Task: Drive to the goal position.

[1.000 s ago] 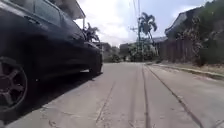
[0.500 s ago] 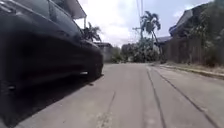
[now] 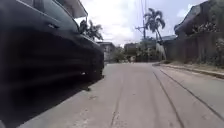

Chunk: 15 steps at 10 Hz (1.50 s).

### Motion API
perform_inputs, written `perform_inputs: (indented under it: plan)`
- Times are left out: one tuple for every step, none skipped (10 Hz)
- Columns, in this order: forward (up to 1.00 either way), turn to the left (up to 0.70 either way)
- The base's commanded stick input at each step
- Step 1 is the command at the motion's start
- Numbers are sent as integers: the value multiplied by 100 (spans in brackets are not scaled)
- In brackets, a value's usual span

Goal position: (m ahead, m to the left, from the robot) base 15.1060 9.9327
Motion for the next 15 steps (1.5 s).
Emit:
perform_inputs:
  plan:
    - [100, -21]
    - [100, -6]
    - [100, -2]
    - [100, -1]
    - [100, 0]
    - [100, 0]
    - [100, 0]
    - [100, 0]
    - [100, 0]
    - [100, -1]
    - [100, -18]
    - [100, -40]
    - [100, -40]
    - [100, -40]
    - [100, -40]
